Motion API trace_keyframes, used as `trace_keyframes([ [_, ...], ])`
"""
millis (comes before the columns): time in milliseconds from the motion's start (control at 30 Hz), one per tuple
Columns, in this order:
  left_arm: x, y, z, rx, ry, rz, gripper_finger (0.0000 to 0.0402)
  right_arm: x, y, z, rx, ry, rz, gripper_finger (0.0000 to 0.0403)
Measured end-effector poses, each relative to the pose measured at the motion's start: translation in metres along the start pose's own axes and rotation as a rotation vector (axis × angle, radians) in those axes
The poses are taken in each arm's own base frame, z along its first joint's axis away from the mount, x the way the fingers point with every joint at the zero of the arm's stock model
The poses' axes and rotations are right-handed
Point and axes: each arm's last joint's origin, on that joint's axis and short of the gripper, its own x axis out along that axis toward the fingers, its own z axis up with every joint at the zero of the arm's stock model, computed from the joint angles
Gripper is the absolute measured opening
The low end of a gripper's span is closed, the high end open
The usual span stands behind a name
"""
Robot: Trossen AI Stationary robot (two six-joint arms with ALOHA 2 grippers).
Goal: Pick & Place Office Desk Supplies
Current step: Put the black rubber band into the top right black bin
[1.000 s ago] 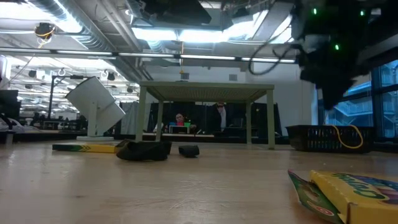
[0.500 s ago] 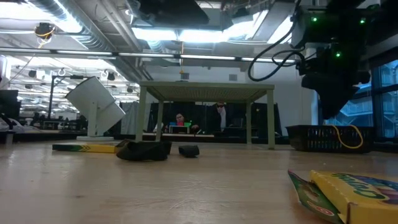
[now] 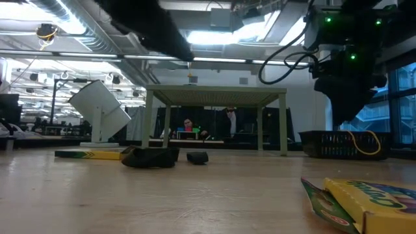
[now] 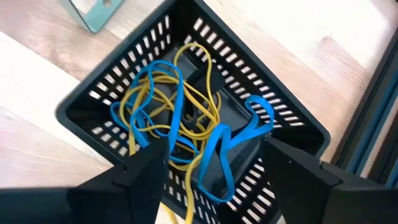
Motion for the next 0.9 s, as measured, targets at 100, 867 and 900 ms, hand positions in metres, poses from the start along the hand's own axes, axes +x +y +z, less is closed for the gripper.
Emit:
trace_keyframes([
  [100, 0.004, -0.003, -0.007, 0.041, 0.068, -0.076, 0.0184, 0.000, 0.001, 0.001, 0.008, -0.009, 0.013, 0.0250],
  [867, 0.075, 0.002, -0.066, 0.193, 0.406, -0.127, 0.0174, 0.000, 0.008, 0.004, 0.038, -0.010, 0.103, 0.0227],
  [900, 0.073, 0.003, -0.065, 0.190, 0.401, -0.130, 0.0167, 0.000, 0.008, 0.004, 0.038, -0.010, 0.103, 0.0227],
])
